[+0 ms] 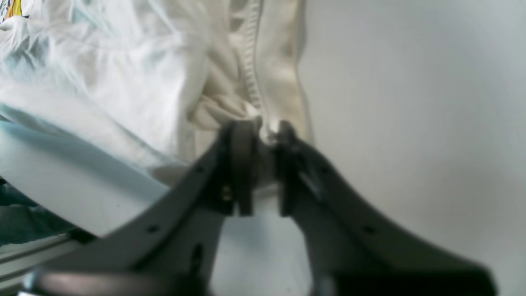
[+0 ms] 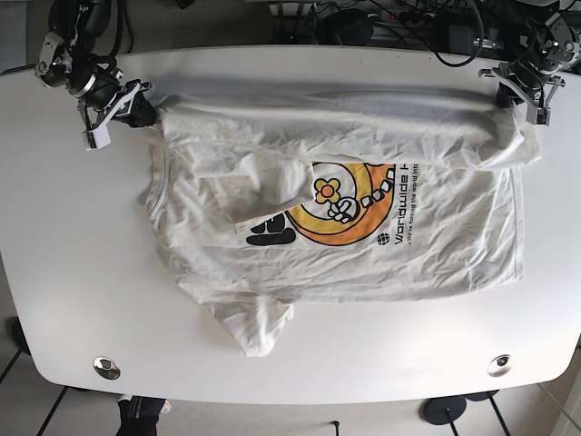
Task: Fold the T-shirt properly
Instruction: 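Pull the shirt edge taut with both grippers and release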
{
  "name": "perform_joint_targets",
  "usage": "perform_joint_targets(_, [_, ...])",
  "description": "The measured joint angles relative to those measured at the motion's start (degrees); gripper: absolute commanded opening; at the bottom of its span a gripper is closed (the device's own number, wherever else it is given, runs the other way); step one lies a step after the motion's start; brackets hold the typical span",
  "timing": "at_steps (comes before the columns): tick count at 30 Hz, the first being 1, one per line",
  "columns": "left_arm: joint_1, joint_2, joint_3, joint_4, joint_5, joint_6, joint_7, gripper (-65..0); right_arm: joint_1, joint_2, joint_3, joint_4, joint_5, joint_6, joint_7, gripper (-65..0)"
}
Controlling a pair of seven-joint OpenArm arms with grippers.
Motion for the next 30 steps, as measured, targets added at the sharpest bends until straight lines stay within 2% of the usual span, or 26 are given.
perform_joint_targets(7, [1.11,-1.31,-5.55,1.9,0.0,-0.44,0.68,-65.0,-2.34,0.17,0.13,0.07,0.66,0.48,0.07,-63.1])
perform_joint_targets(10, [1.62,-1.95,-7.41,2.14,-0.94,-0.94,0.2,-65.0,-3.54,-0.31,4.0,0.09,1.46,0.92,-0.02,-63.1])
perform_joint_targets(11, [2.19,-1.9,-7.87,2.4,-1.11,-1.11,0.22,-65.0,-3.98,-0.17,5.07,0.09,1.49,0.9,0.02,-63.3])
perform_joint_targets(13, [2.71,-1.95,-8.7,2.58,0.61,0.15,0.66,-65.0,-4.74,0.55,6.21,0.11,-1.01,-0.55,-0.07,-63.3])
perform_joint_targets(17, [4.96,-5.33,-8.7,2.78,-0.28,0.09,3.82,-64.4,-5.75,0.39,7.82,0.13,0.02,-0.17,0.15,-63.3])
perform_joint_targets(18, [5.42,-6.25,-8.68,2.78,-0.76,0.09,5.55,-63.9,-5.99,0.74,7.93,0.11,0.0,-0.17,0.09,-63.1])
perform_joint_targets(20, [5.73,-7.67,-8.37,2.78,-1.75,0.09,8.22,-56.7,-6.34,1.38,8.11,0.17,0.02,-0.17,0.07,-62.6])
perform_joint_targets(21, [5.6,-8.07,-8.35,2.78,-2.12,0.07,8.9,-52.6,-6.71,1.31,8.13,0.7,-0.02,-0.22,-0.02,-60.7])
perform_joint_targets(23, [5.35,-8.72,-8.37,2.82,-2.23,0.07,8.9,-48.5,-7.98,0.72,7.8,4.11,0.0,-0.22,-0.26,-51.2])
perform_joint_targets(24, [5.4,-9.64,-8.37,2.8,-2.4,0.04,9.14,-47.9,-8.87,-0.87,7.87,7.34,0.02,-0.2,-0.31,-40.4])
perform_joint_targets(26, [5.38,-11.26,-8.37,2.82,-2.4,0.07,9.11,-46.5,-9.92,-3.72,7.5,11.23,0.46,-0.17,-0.85,-25.2])
perform_joint_targets(28, [5.38,-13.35,-8.35,2.82,-2.43,0.04,9.14,-38.2,-11.26,-5.57,5.84,13.84,0.42,0.0,-0.94,-11.1])
perform_joint_targets(29, [5.4,-14.67,-8.52,2.82,-2.38,0.07,9.11,-33.6,-11.74,-5.9,3.98,14.1,0.37,0.02,-2.03,-8.2])
perform_joint_targets(30, [5.4,-15.41,-8.9,2.84,-2.47,0.04,9.09,-31.8,-12.04,-6.14,2.78,14.08,0.37,0.02,-2.36,-8.2])
